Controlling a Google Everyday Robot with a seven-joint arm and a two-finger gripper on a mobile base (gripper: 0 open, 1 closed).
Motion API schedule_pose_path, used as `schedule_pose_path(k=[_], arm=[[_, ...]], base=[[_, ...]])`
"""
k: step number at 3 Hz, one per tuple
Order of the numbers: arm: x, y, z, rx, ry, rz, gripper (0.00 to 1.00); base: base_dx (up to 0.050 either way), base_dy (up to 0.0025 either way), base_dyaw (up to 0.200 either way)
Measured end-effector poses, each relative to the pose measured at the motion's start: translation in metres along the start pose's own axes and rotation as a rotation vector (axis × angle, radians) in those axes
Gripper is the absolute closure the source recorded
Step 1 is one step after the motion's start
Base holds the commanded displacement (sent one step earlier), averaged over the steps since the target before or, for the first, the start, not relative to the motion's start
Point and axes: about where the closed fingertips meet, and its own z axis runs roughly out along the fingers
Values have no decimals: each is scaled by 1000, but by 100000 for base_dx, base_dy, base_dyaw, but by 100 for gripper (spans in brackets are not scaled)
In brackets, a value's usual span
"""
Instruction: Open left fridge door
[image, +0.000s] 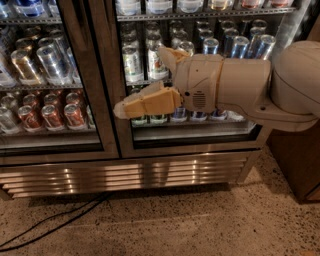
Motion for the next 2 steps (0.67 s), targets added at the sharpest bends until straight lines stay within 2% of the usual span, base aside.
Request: schedule_pose_path(k=[1, 2], arm=[[-5, -46, 18, -2, 26, 16, 0], [-12, -40, 40, -39, 25, 7, 0]], base=[[0, 0, 0], [0, 0, 0]])
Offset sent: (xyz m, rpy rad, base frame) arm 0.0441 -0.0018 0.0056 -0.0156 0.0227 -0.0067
